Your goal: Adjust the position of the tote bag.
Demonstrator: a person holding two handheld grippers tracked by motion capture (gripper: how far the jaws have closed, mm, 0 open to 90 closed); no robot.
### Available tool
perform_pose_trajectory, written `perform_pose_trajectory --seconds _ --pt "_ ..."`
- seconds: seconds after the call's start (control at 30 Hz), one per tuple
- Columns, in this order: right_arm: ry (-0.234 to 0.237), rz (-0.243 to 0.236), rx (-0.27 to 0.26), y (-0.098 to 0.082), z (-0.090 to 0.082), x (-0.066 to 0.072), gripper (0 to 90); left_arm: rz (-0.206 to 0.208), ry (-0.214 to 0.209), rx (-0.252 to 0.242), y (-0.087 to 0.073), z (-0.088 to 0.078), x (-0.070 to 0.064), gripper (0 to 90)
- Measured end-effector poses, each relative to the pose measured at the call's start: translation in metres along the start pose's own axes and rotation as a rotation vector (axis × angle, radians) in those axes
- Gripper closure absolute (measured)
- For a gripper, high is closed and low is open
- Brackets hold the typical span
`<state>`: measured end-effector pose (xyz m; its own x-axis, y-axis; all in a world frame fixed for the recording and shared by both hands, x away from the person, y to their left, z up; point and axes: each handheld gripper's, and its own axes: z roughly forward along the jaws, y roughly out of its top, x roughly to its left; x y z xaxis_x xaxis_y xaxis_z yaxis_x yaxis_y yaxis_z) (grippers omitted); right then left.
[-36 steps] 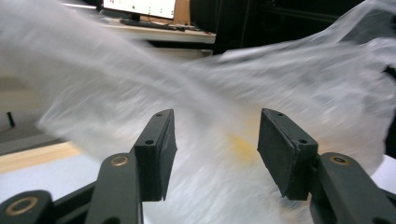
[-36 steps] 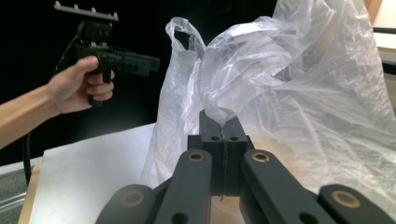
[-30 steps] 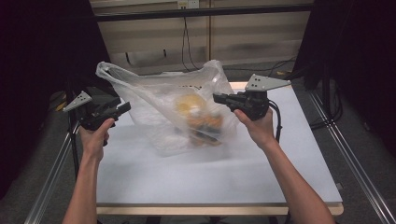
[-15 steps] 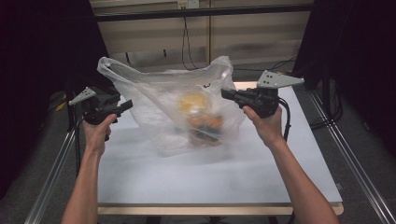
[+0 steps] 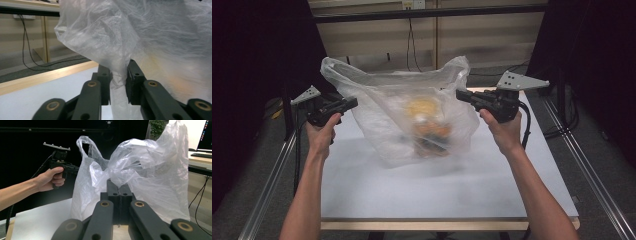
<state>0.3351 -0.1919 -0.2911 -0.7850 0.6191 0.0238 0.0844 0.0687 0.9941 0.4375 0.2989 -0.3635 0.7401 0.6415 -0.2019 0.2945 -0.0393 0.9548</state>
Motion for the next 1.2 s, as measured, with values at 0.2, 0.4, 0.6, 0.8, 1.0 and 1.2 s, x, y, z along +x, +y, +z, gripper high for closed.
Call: perform_pose_trajectory --seconds 0.2,0.4,0.6,0.8,1.0,1.2 --pt "-0.025 -0.001 -0.003 0.005 -0.008 -0.006 90.0 0.020 -0.024 -0.006 0.009 -0.003 -0.011 90.0" --pt "-0.064 -0.001 -0.022 0.015 -0.019 -0.012 90.0 0.068 -0.036 -0.011 0.023 -0.011 -0.023 90.0" --pt "-0.114 -0.014 -0.038 0.031 -0.035 -0.022 90.0 0.123 -0.053 -0.016 0.038 -0.016 -0.039 90.0" --pt "-0.143 -0.014 -0.054 0.038 -0.047 -0.028 90.0 0.135 -0.082 -0.020 0.042 -0.016 -0.047 90.0" --pt "-0.198 -0.004 -0.060 0.041 -0.064 -0.039 90.0 0.159 -0.104 -0.020 0.047 -0.010 -0.057 90.0" --pt "-0.253 0.015 -0.060 0.040 -0.080 -0.048 90.0 0.178 -0.151 -0.008 0.044 -0.004 -0.067 90.0"
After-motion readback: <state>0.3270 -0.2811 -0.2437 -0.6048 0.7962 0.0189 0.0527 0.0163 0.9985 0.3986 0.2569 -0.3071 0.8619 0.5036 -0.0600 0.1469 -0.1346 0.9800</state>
